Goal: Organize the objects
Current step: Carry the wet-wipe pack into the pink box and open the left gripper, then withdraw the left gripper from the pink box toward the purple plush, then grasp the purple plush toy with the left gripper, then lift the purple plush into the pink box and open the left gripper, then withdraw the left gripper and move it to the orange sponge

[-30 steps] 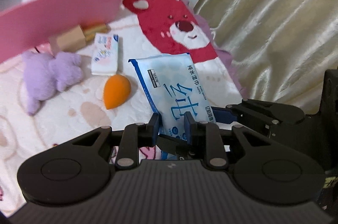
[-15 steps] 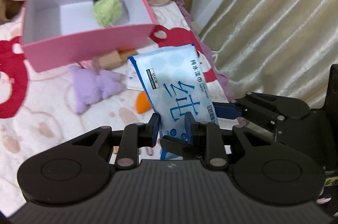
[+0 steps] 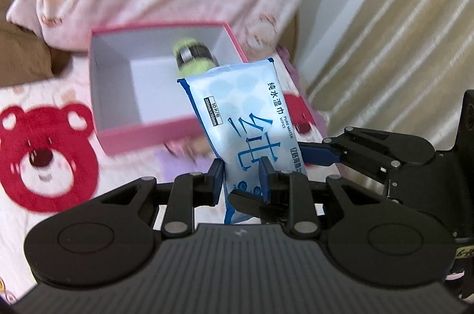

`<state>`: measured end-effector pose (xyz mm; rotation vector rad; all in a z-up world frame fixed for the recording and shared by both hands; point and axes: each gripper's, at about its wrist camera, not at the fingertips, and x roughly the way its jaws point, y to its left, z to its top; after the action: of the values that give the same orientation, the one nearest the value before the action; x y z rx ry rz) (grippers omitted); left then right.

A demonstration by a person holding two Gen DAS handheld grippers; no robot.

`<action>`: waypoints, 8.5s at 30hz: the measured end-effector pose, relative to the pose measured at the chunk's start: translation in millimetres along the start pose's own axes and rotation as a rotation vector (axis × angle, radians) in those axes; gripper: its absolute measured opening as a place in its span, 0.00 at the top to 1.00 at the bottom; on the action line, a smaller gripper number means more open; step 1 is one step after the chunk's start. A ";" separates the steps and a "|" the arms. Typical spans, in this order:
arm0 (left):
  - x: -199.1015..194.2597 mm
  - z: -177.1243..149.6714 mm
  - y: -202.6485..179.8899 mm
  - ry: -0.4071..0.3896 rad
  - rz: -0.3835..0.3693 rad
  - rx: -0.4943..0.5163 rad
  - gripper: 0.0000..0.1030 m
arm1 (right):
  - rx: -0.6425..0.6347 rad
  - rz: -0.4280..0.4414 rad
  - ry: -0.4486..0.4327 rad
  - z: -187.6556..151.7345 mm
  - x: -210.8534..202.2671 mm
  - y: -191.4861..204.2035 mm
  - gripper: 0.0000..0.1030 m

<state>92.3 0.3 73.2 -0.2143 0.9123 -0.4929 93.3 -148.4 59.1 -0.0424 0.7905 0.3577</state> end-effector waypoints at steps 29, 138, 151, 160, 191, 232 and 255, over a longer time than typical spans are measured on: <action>243.6 109.5 158.4 0.160 0.072 -0.230 0.77 | 0.152 0.006 0.193 64.9 268.9 -120.0 0.38; 157.3 -75.9 91.3 0.081 0.005 -0.058 0.68 | 0.166 -0.030 0.018 -119.3 153.4 -47.5 0.18; 99.0 -90.7 84.4 0.049 -0.068 -0.023 0.68 | 0.125 -0.031 0.006 -110.0 112.1 -15.1 0.13; 57.8 -97.9 71.3 0.022 -0.104 0.035 0.68 | 0.129 -0.052 -0.025 -105.7 71.5 11.9 0.13; 49.5 95.8 76.8 -0.017 0.082 0.183 0.66 | 0.076 0.050 -0.090 60.4 89.2 -44.7 0.30; 83.6 101.7 79.2 0.165 0.101 0.153 0.45 | 0.097 0.077 0.118 52.5 114.2 -83.5 0.22; 36.3 16.4 10.7 0.183 -0.020 0.387 0.44 | -0.026 0.008 0.093 -30.6 -21.0 -38.6 0.20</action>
<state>127.4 -8.8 53.5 0.1766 0.9733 -0.7045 71.4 -196.1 48.6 -0.0810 0.8786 0.3753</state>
